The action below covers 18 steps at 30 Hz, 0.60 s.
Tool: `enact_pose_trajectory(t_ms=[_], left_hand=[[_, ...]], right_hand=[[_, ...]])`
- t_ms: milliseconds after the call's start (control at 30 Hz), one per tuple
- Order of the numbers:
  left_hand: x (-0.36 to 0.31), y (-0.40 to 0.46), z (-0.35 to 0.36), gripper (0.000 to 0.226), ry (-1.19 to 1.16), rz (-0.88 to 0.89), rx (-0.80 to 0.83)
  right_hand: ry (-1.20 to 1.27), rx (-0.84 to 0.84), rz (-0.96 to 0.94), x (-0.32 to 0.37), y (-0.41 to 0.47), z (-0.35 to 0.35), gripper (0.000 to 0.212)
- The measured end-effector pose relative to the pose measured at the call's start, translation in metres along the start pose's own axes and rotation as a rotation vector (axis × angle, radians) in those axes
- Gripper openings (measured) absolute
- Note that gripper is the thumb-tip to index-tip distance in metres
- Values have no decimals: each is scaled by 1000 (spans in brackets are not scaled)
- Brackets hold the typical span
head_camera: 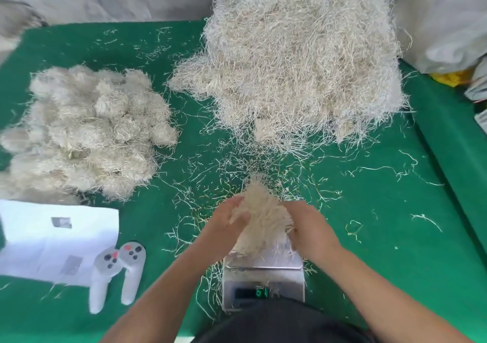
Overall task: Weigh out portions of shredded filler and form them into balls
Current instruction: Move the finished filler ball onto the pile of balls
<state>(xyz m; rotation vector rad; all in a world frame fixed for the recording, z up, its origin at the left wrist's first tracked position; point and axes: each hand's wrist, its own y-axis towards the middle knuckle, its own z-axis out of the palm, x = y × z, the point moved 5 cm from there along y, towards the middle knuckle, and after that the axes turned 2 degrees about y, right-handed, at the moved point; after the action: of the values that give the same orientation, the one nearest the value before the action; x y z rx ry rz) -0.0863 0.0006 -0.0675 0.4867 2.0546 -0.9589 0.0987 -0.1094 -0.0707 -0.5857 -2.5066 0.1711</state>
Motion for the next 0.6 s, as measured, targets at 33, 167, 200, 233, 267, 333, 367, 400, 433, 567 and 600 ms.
enact_pose_trajectory(t_ms=[33,167,200,233,267,333,367,400,433,567,600], left_hand=[[-4,-3,5,56,-2,22,23],[-13,-10,7,58,136,73,-17],[-13,-12,0,59,191,51,-78],[-13,-15,-9,61,240,27,-144],[-14,-19,-17,60,284,15,-204],[-15,-28,-28,57,377,43,-290],[-18,-32,-30,57,435,81,-314],[-22,-35,-30,58,497,132,-323],[-27,-38,-26,59,553,182,-323],[-39,-43,0,63,674,303,-250],[-40,-44,6,63,683,316,-236]], right_hand=[[-12,7,11,-4,1,-3,78],[-95,261,111,-21,-10,-11,101],[-85,352,131,-25,-16,-16,110],[-55,421,136,-27,-22,-23,117],[-8,454,129,-27,-28,-31,120],[94,407,79,-21,-36,-44,117],[131,344,37,-14,-39,-49,112],[162,271,-2,-7,-40,-52,105],[189,201,-34,0,-40,-54,98],[214,71,-104,23,-42,-47,82],[209,59,-122,28,-44,-44,80]])
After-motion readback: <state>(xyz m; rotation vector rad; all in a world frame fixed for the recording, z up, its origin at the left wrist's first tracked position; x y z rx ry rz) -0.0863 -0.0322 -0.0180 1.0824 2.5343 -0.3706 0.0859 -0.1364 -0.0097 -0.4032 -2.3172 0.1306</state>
